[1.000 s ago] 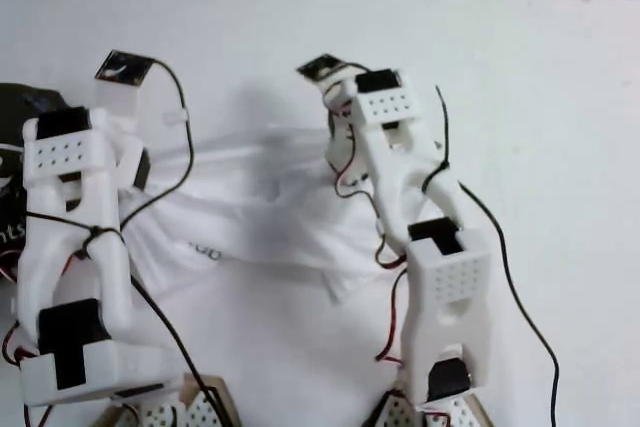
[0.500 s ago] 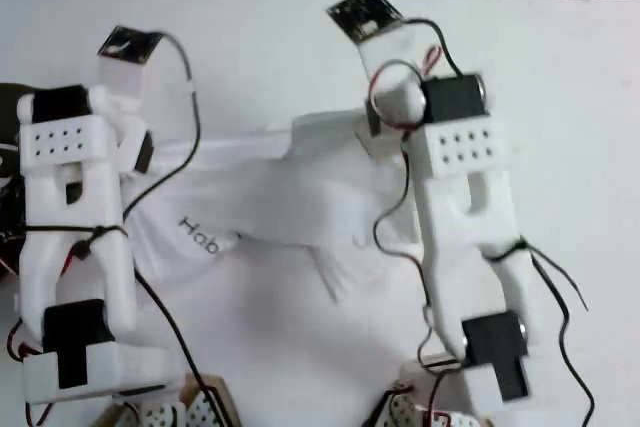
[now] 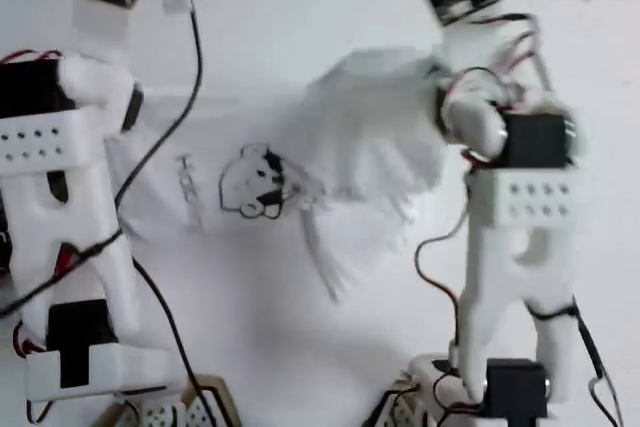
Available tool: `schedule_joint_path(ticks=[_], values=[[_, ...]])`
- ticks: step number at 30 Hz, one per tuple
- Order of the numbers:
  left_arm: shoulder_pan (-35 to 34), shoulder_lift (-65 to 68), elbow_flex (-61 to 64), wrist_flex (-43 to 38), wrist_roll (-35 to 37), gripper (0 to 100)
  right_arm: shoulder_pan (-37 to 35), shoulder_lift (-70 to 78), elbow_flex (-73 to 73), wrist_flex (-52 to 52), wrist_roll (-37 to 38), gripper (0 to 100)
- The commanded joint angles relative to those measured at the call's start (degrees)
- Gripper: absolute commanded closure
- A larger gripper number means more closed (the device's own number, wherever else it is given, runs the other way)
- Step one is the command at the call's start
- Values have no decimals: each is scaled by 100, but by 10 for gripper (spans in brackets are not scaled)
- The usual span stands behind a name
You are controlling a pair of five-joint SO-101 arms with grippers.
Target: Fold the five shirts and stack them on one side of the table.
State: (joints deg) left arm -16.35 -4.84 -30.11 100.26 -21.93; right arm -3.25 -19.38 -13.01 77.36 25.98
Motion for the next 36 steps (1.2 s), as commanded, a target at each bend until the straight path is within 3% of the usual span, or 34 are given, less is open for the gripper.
schedule_joint_path(ticks=[1,10,18,26,36], values=[[62,-255,-1095,167,290,975,233,-435,-835,-136,35,980],[62,-633,-2457,193,484,975,400,-813,-1978,-110,35,980],[273,-1679,-2413,176,484,975,813,-1253,-2734,-154,70,980],[273,-1530,-2404,193,484,975,831,-1297,-3516,-435,79,980],[273,-1530,-1130,167,484,975,840,-1349,-3631,-875,334,980]])
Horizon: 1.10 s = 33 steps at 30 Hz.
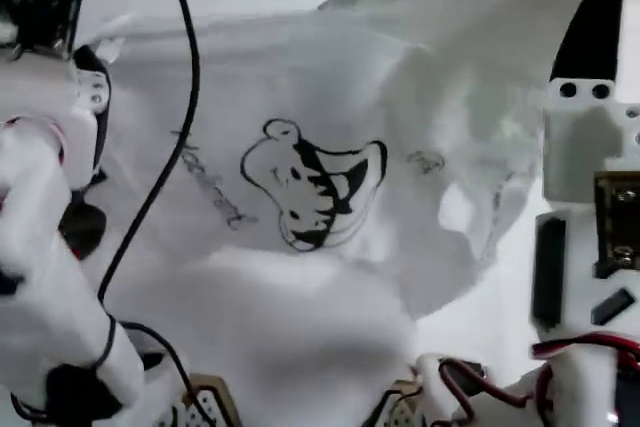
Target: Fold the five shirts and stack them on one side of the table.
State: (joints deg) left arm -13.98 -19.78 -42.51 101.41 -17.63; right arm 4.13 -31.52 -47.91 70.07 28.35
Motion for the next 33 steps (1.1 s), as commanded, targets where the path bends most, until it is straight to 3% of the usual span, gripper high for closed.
schedule_joint_path(ticks=[1,11,18,21,24,28,33], values=[[18,-35,119,62,53,975,101,-145,-141,-101,97,980],[44,-677,919,44,53,975,48,-453,149,919,35,980],[35,-985,2484,-369,0,975,-22,-382,2066,1402,-1090,977],[-35,-1081,3125,-756,-62,975,-549,-382,3446,1402,-1240,971],[-352,-1090,3802,-1275,-202,975,-1253,-382,4818,1209,-1354,904],[-985,-1090,4673,-1996,-202,975,-2079,-382,6673,312,-1547,813],[-1530,-1099,5385,-2567,-202,973,-3266,-374,8607,-1024,-1916,801]])
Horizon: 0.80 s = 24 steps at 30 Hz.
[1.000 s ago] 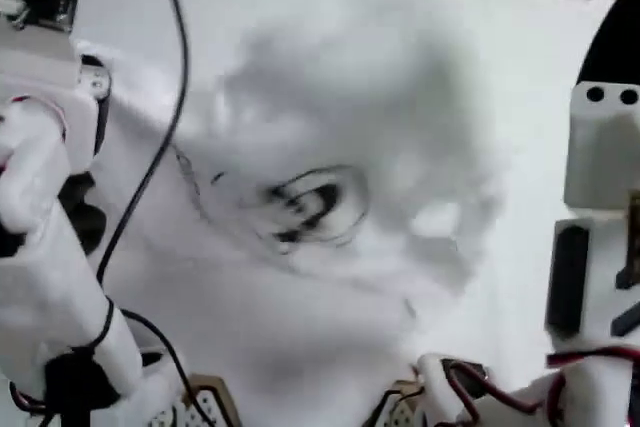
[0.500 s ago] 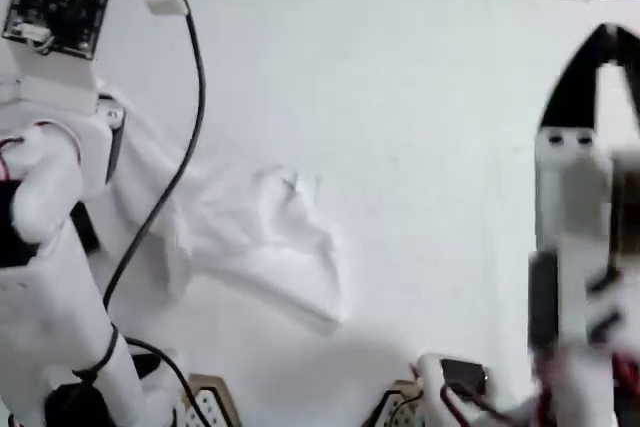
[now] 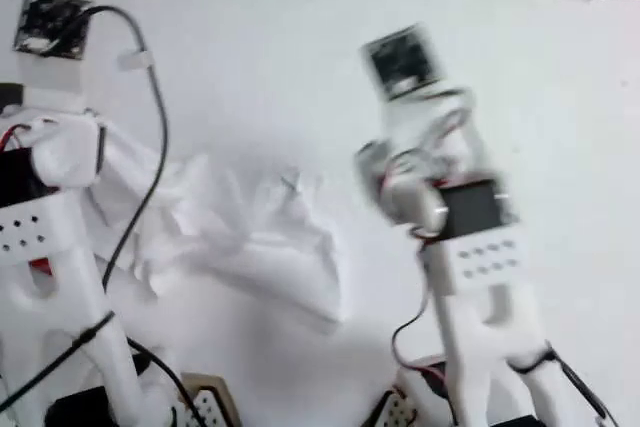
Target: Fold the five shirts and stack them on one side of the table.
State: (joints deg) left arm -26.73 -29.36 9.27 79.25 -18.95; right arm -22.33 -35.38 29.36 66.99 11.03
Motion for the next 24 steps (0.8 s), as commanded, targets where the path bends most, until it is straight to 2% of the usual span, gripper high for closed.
schedule_joint_path(ticks=[1,4,9,12,18,24], values=[[-299,-141,303,-387,-70,973,-866,13,1134,-910,-229,800],[-387,-123,488,-387,-70,972,-1367,268,1530,-1305,-255,780],[-448,-141,549,-378,-62,972,-1429,1631,1257,-1508,-167,650],[-448,-149,567,-369,-62,972,-1631,2492,870,-1499,-44,605],[-448,-132,567,-369,-62,972,-2176,3705,220,-1525,-62,604],[-448,-149,567,-369,-62,972,-2088,4673,-475,-1182,-62,607]])
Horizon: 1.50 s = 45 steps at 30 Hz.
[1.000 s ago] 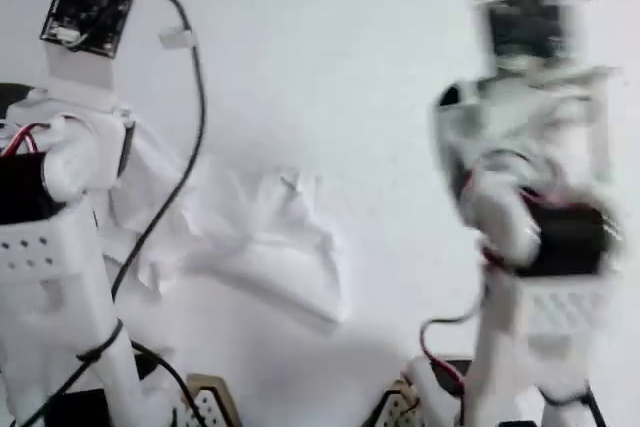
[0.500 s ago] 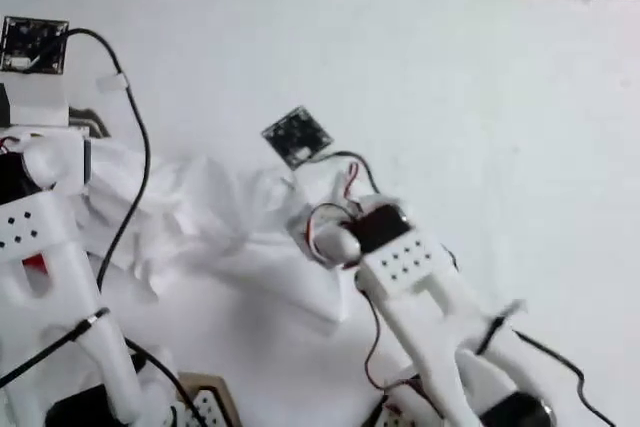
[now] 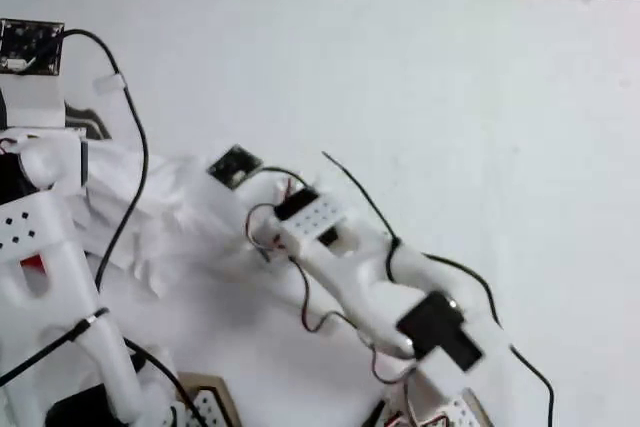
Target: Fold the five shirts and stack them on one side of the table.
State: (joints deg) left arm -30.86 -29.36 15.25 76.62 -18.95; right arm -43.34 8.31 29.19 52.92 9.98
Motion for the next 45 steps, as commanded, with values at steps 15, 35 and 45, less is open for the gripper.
schedule_joint_path(ticks=[15,35,45], values=[[255,-105,-22,26,-18,973,2299,479,-1037,866,413,978],[3341,-88,1552,-853,651,974,5727,-1464,-993,549,2365,978],[3305,-114,2818,-1653,396,867,5525,-549,-1037,549,2330,855]])
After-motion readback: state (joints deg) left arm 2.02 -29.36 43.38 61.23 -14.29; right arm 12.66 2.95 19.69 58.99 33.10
